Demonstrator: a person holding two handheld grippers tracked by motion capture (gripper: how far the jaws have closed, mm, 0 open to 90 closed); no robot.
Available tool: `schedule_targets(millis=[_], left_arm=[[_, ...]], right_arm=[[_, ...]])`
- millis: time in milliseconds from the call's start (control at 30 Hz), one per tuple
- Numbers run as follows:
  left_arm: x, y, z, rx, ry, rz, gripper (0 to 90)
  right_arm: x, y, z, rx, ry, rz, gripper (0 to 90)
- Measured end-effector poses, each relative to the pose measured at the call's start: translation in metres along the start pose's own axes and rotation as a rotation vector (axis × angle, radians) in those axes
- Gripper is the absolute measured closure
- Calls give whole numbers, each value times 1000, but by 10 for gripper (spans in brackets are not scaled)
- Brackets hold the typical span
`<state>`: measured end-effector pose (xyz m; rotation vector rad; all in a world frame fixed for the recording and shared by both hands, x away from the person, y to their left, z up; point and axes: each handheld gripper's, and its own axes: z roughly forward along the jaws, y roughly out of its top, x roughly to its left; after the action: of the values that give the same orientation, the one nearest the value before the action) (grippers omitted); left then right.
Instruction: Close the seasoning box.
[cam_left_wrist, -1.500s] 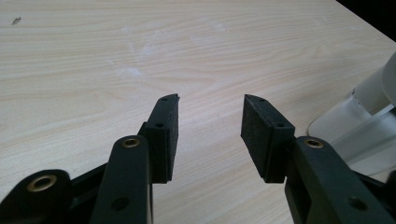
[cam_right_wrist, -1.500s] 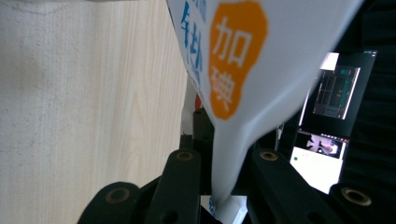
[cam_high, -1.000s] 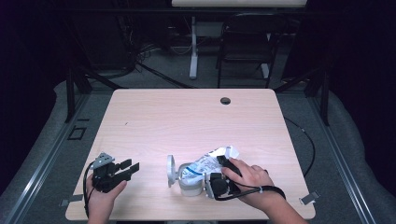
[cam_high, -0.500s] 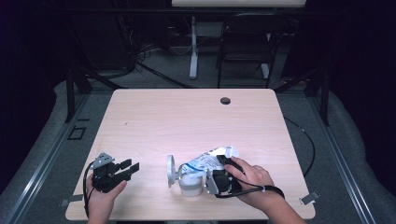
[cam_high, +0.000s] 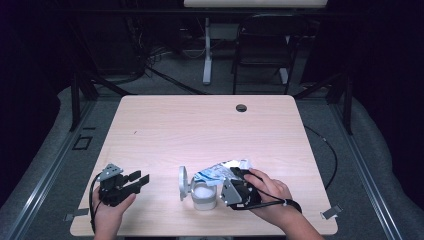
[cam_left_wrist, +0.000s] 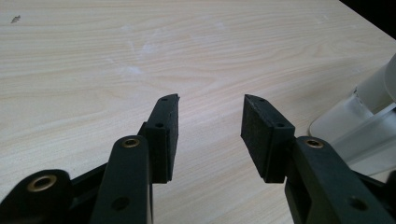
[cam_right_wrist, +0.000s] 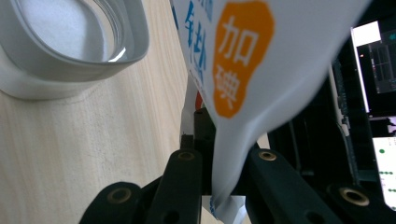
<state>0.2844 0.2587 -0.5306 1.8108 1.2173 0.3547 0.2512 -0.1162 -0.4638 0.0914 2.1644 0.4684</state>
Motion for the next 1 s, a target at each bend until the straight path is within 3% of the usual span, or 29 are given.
schedule_targets(millis=[467, 833, 1000], left_arm=[[0, 0, 0, -4, -1, 1, 569], [0, 0, 0, -3, -1, 0, 569], [0, 0, 0, -1, -3, 1, 569]], right_arm=[[3, -7, 3, -44, 57, 122, 863], [5, -10, 2, -51, 81, 148, 864], [7, -12, 0, -72, 95, 191, 864]])
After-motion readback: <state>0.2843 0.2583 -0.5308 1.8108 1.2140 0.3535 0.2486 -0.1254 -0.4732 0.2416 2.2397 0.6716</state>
